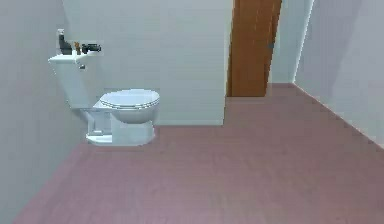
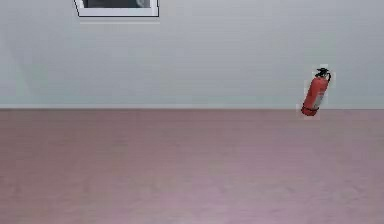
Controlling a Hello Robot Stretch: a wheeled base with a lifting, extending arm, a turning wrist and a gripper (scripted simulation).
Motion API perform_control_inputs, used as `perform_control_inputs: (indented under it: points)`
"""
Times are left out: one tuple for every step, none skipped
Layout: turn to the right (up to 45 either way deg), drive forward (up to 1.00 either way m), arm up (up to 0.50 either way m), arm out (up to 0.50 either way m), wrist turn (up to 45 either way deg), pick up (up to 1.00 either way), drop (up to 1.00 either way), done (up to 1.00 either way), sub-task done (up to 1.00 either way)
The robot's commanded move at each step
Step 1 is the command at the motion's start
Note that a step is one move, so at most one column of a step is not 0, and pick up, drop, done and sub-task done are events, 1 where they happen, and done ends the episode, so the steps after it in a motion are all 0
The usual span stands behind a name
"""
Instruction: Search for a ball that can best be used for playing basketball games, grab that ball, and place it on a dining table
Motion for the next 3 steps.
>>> perform_control_inputs:
  points:
    - [21.0,0.0,0.0,0.0,0.0,0.0,0.0,0.0,0.0]
    - [0.0,1.0,0.0,0.0,0.0,0.0,0.0,0.0,0.0]
    - [0.0,1.0,0.0,0.0,0.0,0.0,0.0,0.0,0.0]
